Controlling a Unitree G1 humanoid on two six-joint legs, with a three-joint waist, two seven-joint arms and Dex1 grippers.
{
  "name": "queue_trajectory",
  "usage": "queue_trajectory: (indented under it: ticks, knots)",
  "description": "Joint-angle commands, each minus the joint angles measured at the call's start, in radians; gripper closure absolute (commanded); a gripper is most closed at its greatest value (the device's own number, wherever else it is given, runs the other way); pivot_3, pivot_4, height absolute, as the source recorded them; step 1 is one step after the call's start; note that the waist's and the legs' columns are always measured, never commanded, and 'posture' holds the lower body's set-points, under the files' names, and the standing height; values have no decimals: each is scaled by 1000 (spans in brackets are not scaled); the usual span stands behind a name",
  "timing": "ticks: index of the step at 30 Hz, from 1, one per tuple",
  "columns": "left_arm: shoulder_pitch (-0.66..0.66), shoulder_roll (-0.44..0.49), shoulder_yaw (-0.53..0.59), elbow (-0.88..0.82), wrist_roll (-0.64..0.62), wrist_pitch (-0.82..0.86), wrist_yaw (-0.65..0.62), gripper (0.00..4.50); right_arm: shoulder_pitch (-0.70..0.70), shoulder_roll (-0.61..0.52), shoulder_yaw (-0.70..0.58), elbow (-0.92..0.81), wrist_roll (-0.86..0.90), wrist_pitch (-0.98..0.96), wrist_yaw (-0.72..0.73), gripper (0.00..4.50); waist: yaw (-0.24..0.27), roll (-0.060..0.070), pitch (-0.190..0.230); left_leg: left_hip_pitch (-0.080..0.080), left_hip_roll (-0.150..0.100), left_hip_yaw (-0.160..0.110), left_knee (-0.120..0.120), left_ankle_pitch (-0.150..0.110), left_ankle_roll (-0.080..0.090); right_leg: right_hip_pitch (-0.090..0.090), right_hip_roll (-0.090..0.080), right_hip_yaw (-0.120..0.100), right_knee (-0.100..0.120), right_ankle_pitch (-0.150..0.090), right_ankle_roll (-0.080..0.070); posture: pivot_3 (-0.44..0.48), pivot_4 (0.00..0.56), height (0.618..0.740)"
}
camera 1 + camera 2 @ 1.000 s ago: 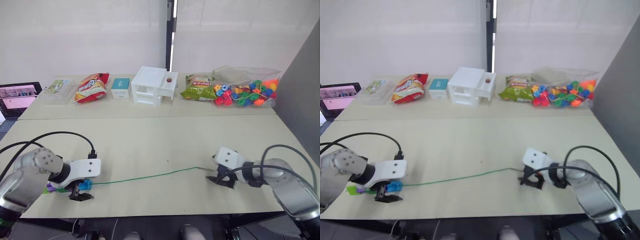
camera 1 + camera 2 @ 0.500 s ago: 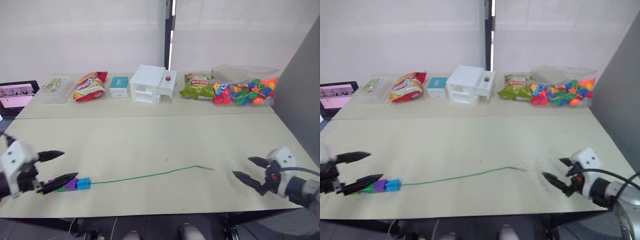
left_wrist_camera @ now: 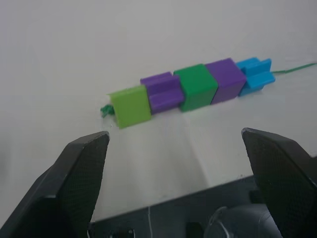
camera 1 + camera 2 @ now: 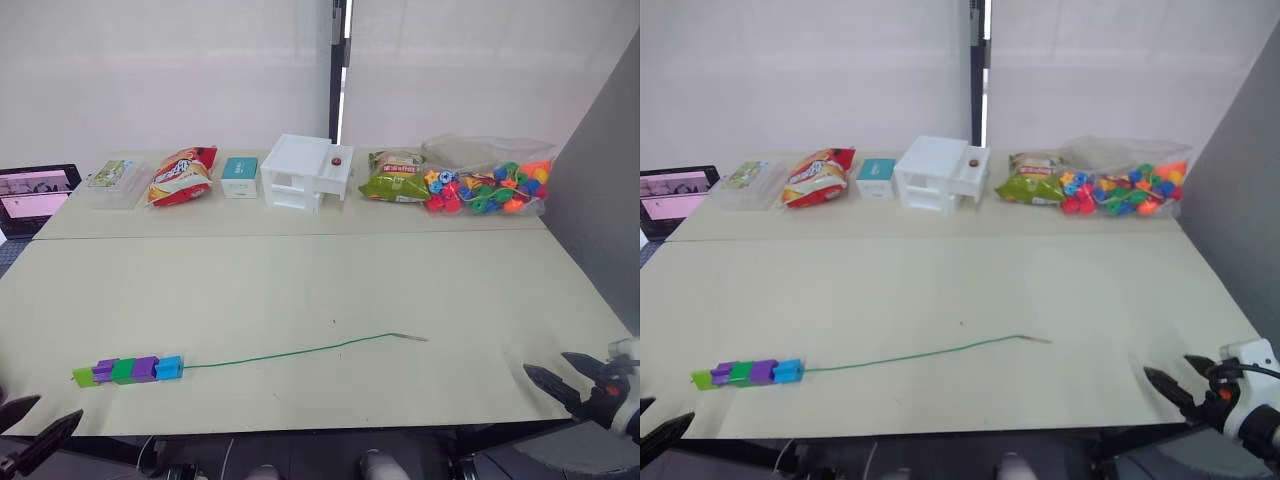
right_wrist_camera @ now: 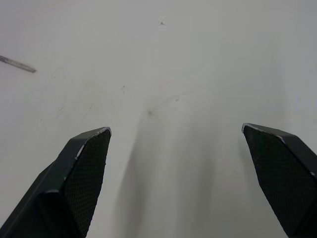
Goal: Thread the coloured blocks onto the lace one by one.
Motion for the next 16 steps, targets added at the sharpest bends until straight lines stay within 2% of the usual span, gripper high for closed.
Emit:
queue_trajectory:
  ticks: [1,16]
  knots:
    - [0,11,-13,3,-20,-38,29,0,10,-22,8,-3,11,-38,20,33,3,0,0,0,0,0,0,0,0,2,0,0,-1,0,0,0,150,740]
    - [-40,45,-134,-24,-37,-53,91,0,52,-9,31,-61,34,-36,-14,33,1,-1,0,1,0,0,-1,0,0,4,0,0,-2,-1,1,0,150,740]
